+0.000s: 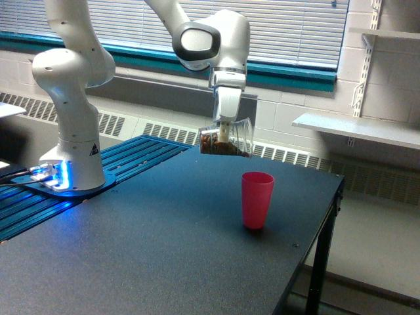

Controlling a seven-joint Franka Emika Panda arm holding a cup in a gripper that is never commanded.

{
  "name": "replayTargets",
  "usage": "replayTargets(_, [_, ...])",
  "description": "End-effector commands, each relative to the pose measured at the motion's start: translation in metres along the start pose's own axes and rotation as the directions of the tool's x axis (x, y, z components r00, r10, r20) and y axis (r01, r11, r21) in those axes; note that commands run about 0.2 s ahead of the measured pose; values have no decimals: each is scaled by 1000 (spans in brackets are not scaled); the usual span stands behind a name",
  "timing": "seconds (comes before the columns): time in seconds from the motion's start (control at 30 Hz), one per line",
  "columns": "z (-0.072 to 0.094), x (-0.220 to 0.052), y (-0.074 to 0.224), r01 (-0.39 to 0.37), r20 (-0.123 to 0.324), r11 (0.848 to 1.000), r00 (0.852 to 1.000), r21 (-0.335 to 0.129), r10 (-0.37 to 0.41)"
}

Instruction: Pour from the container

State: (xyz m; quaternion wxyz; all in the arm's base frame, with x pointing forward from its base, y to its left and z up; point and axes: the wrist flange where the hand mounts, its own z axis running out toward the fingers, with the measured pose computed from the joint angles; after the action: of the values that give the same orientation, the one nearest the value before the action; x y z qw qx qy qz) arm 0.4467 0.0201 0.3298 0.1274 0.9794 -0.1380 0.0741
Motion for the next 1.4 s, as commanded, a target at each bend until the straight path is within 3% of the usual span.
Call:
replayTargets(0.03, [-3,3,-6,-8,-1,1000,1000,-20,7])
replayTargets(0.57, [-2,10,-17,-21,9,998,1000,-66,22])
replayTargets(1.4, [-9,11,-17,24,26,991,999,-133,-21])
